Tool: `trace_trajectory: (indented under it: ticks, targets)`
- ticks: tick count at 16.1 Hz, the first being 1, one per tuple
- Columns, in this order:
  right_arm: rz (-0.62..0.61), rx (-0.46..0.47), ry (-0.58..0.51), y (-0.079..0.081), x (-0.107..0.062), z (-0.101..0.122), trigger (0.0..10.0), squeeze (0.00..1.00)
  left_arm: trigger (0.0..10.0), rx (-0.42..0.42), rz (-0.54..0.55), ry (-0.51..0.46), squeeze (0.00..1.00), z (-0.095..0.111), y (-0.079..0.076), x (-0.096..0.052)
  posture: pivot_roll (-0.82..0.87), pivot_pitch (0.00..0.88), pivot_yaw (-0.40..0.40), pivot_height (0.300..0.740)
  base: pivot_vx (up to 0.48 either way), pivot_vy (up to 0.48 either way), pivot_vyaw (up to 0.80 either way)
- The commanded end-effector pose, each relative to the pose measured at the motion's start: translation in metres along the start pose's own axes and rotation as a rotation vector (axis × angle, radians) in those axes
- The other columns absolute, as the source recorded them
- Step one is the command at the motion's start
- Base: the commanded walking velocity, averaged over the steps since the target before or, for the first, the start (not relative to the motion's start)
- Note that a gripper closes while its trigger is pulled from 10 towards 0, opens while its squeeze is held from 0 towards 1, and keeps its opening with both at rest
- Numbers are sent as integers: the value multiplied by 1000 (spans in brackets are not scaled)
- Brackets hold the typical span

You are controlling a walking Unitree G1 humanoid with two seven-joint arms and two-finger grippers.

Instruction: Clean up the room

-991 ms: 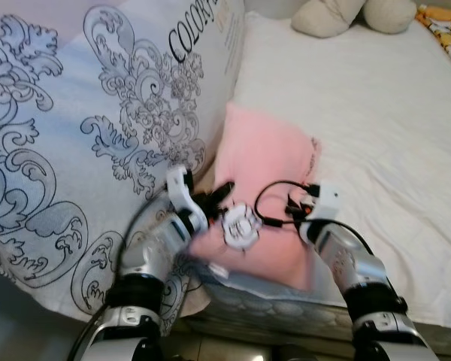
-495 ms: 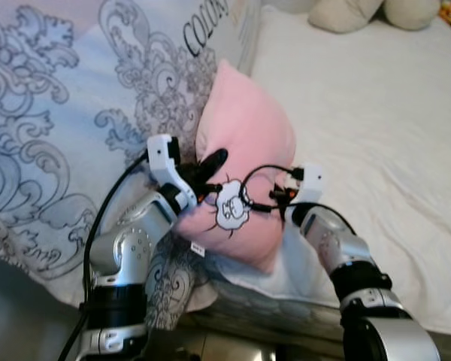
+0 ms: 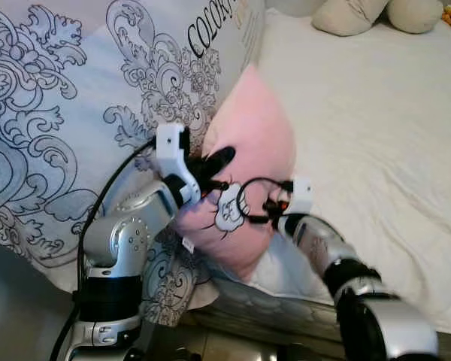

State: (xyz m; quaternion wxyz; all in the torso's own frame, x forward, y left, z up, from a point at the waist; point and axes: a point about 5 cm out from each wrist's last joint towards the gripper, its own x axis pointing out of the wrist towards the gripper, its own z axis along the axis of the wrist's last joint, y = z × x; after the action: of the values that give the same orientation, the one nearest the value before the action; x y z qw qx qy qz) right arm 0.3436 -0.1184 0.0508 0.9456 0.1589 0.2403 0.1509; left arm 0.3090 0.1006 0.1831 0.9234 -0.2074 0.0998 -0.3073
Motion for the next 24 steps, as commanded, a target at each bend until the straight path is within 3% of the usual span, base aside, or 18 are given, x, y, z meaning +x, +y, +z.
trace_trajectory:
  ticks: [1,4,6,12,14,15,16,17,18,19,21,24]
  targets:
    - [-16,-35,-7,-2,1,7,0,0,0,40,-51,-65,0,20,-13,-2,-41,71,114,740,0,0,0]
    - [-25,-98,-22,-2,3,19,0,0,0,46,-22,-64,0,22,-8,-1,-40,65,113,740,0,0,0]
    - [-42,-146,-9,-1,4,28,0,0,0,36,3,-38,0,9,-7,-1,-40,60,102,740,0,0,0]
    - [-53,-256,17,5,7,28,0,0,0,84,38,-21,0,8,0,5,-13,75,87,740,0,0,0]
    - [-84,-288,24,3,7,29,0,0,0,137,73,1,0,5,3,9,-12,82,85,740,0,0,0]
    - [-106,-279,23,1,7,29,10000,0,10000,155,97,8,0,5,5,12,-12,89,84,740,0,0,0]
    - [-116,-250,15,0,7,30,10000,0,10000,161,105,10,0,7,6,14,-14,90,84,740,0,0,0]
    - [-124,-199,3,0,7,31,10000,690,10000,176,108,8,0,8,7,14,-16,93,86,740,0,0,0]
    - [-130,-135,-4,0,7,33,10000,1000,10000,201,122,4,0,10,8,15,-20,96,87,740,0,0,0]
    - [-140,-47,-5,0,7,33,10000,1000,10000,242,153,-6,1000,13,11,15,-21,96,88,740,0,0,0]
    - [-126,4,-7,2,8,35,10000,1000,10000,259,156,-15,1000,17,11,16,-21,96,88,740,0,0,0]
    - [-103,-15,-35,5,9,46,10000,1000,10000,319,162,-55,1000,32,5,15,-23,99,87,740,0,0,0]
